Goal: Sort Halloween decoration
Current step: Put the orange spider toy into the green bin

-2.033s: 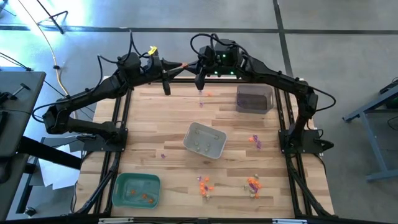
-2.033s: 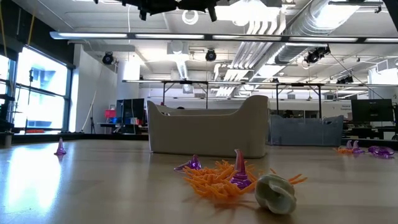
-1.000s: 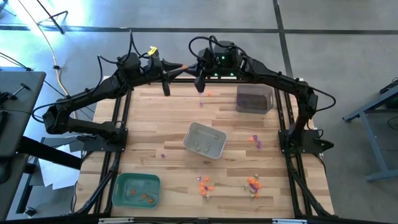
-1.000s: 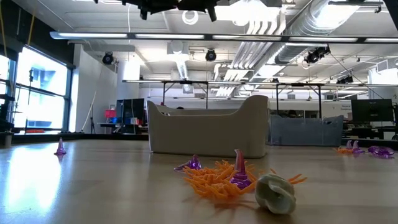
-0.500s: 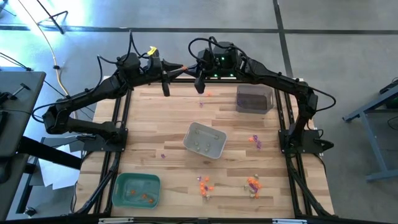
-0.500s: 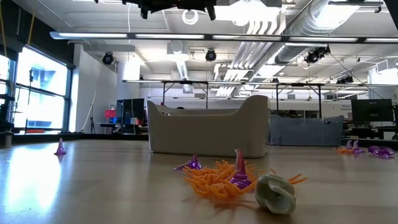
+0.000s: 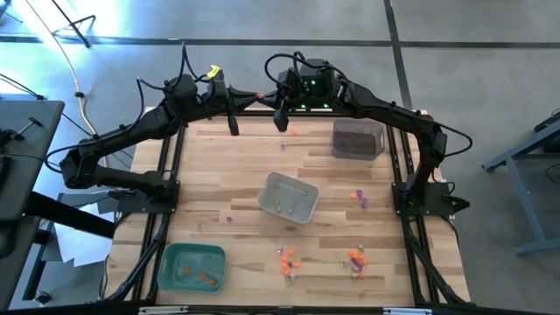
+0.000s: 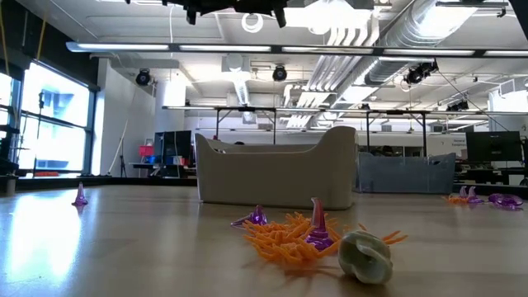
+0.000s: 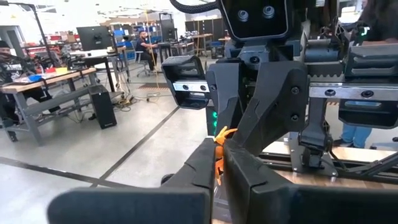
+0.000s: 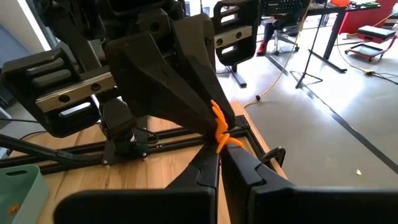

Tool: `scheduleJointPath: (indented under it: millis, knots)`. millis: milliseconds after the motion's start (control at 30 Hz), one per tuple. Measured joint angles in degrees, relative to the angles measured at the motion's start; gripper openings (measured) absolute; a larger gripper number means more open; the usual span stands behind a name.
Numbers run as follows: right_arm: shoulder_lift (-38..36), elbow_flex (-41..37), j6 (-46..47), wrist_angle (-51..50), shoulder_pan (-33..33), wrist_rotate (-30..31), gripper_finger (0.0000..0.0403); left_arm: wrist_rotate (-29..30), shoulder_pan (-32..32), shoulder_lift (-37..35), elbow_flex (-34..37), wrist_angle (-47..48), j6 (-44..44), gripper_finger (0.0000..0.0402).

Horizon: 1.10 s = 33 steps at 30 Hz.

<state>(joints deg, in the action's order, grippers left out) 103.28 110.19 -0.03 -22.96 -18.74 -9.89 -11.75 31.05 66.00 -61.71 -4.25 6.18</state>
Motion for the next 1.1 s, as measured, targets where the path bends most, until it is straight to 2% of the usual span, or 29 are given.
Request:
scheduleJointPath:
  millis: [633,767,1100]
  knots:
    - [0.0,0.0,0.0,-0.2,0.0,-0.2,0.0005,0.5,-0.8,0.0,0.0,0.0,0.5,0.0001]
    - [0.0,0.0,0.0,-0.3,0.1,-0.4,0.0025,0.5,-1.1,0.0,0.0,0.0,0.5,0.0000]
    - [0.0,0.0,0.0,-0.3,0.2,-0.3,0.0111,0.5,-1.1,0.1,0.0,0.0,-0.1,0.0000]
